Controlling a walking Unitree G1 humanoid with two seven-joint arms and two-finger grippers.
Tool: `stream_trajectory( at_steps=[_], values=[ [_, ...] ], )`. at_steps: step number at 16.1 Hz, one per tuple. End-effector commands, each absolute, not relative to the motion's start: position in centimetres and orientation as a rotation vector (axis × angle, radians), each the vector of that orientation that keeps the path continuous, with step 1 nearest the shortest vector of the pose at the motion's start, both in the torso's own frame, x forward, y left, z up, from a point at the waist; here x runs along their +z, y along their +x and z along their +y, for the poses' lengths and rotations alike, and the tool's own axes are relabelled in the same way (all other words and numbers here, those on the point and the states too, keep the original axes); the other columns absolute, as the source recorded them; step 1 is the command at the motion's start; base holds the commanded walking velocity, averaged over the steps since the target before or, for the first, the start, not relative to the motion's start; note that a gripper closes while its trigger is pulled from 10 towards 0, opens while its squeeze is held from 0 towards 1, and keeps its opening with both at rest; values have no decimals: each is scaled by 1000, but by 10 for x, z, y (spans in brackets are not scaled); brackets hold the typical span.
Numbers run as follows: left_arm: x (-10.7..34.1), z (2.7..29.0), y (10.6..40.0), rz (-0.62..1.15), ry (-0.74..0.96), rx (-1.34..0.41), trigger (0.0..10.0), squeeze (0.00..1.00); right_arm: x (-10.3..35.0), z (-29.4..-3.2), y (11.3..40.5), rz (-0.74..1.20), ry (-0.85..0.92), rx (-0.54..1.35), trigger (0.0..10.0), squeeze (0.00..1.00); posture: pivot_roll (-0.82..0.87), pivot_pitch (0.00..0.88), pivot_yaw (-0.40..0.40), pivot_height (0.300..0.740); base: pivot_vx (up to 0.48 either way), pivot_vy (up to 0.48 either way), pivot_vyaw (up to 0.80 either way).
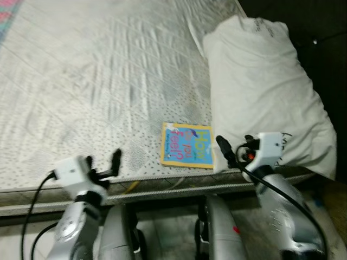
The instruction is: Clean up the room
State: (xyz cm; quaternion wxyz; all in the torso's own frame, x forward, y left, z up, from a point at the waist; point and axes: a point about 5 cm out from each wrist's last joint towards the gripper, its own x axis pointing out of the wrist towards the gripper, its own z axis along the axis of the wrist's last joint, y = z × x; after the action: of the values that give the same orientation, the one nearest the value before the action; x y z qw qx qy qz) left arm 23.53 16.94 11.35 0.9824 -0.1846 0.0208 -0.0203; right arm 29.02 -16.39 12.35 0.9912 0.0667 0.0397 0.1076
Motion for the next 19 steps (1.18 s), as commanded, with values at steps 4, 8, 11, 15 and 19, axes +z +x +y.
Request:
stream_trajectory(
  at_steps=[4,8,11,15,19],
  values=[
    [122,171,246,-3,-276,-45,10000,1000,129,-157,303,11,225,138,10000,0,-117,89,38,606,0,0,0],
    [121,179,252,20,-188,-1,10000,0,125,-153,307,19,169,116,10000,0,-112,70,33,606,0,0,0],
    [120,178,249,7,-112,-14,10000,0,130,-144,310,1,96,124,10000,0,-123,72,20,606,0,0,0],
    [113,175,235,80,-72,-86,10000,0,140,-138,319,-34,121,178,10000,0,-100,78,-4,606,0,0,0],
    [109,159,230,55,-107,-62,10000,0,148,-136,326,-62,150,197,10000,0,-100,75,-16,628,0,0,-238]
  ],
)
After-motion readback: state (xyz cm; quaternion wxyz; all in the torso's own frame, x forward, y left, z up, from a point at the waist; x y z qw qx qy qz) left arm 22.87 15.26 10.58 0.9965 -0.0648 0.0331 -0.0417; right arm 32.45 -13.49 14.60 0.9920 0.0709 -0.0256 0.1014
